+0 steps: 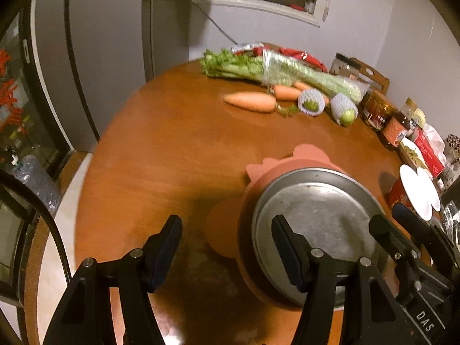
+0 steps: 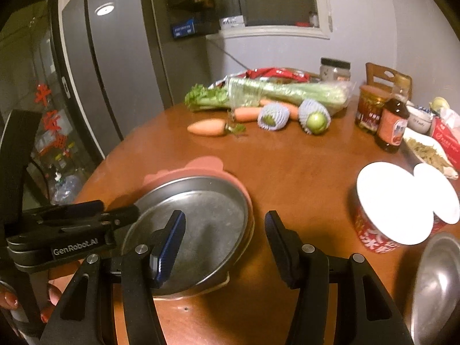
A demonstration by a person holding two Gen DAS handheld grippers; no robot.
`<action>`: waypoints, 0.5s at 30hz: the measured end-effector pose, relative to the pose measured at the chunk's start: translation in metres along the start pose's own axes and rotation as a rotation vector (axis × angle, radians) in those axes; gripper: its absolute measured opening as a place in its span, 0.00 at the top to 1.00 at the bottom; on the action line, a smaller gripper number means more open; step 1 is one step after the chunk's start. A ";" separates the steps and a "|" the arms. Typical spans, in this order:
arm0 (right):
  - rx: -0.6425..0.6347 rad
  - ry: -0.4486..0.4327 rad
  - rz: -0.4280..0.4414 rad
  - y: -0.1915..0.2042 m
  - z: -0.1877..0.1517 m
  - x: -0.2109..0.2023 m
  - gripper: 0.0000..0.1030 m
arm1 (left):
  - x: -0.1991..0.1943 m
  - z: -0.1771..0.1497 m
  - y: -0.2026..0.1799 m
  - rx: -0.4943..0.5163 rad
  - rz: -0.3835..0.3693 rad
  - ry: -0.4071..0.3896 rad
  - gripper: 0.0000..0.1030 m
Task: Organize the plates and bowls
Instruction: 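Open the left gripper and withdraw it from the pan rim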
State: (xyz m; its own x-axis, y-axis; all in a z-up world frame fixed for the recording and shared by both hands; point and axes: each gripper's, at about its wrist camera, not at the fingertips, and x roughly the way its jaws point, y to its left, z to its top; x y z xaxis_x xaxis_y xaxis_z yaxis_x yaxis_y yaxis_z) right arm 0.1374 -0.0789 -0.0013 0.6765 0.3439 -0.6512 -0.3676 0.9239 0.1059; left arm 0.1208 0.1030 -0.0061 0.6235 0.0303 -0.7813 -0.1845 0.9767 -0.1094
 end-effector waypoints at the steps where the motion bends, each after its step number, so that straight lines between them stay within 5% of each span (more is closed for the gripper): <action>1: 0.001 -0.007 -0.002 0.000 0.001 -0.004 0.42 | -0.006 0.000 -0.001 0.005 0.004 -0.012 0.37; 8: 0.002 -0.084 -0.012 -0.007 0.003 -0.053 0.38 | -0.041 -0.005 -0.027 0.046 -0.012 -0.078 0.37; 15: 0.036 -0.141 -0.084 -0.038 -0.006 -0.101 0.37 | -0.063 -0.014 -0.075 0.097 -0.112 -0.090 0.37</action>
State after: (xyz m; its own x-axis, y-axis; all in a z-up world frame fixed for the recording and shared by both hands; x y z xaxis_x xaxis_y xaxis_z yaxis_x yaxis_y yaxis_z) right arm 0.0787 -0.1495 0.0559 0.7876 0.2826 -0.5476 -0.2846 0.9550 0.0836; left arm 0.0845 0.0246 0.0429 0.7025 -0.0649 -0.7087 -0.0385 0.9909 -0.1290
